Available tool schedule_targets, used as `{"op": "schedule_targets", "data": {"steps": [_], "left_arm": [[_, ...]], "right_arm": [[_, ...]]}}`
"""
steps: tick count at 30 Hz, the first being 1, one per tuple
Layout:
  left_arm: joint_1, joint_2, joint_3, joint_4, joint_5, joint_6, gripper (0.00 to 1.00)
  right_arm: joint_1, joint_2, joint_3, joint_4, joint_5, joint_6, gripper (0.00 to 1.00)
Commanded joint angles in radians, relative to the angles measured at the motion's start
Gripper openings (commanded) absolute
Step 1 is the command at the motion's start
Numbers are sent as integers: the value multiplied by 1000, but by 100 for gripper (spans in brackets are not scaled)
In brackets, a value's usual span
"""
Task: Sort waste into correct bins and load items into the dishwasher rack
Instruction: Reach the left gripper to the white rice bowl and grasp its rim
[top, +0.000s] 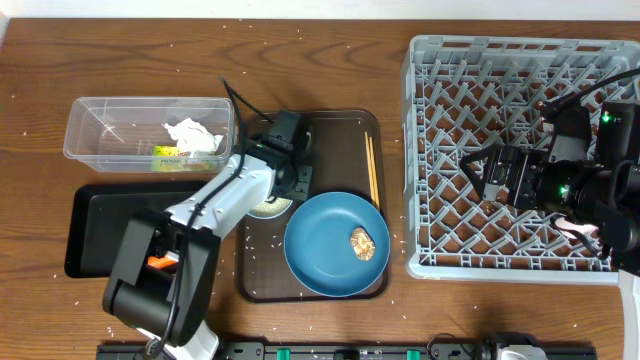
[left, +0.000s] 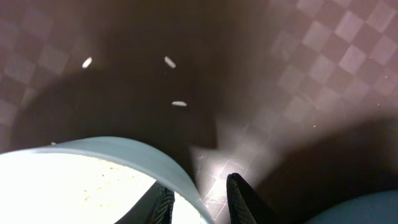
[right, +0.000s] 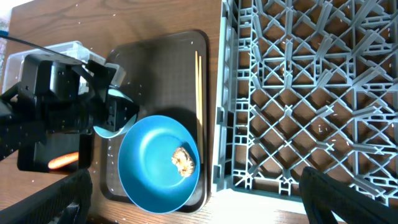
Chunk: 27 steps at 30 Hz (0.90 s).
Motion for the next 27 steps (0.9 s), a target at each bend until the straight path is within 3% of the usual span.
{"op": "schedule_targets", "data": {"steps": [1,7,27], "left_arm": [[-31,14,9,11,-68,47,29],[-60,23,9,14,-129,56,30],[-56,60,8,52,-133,42,31]], "right_arm": [[8,5,-1,2,3,11,99],[8,5,-1,-2,3,11,99],[8,5,-1,-6,3,11,99]]}}
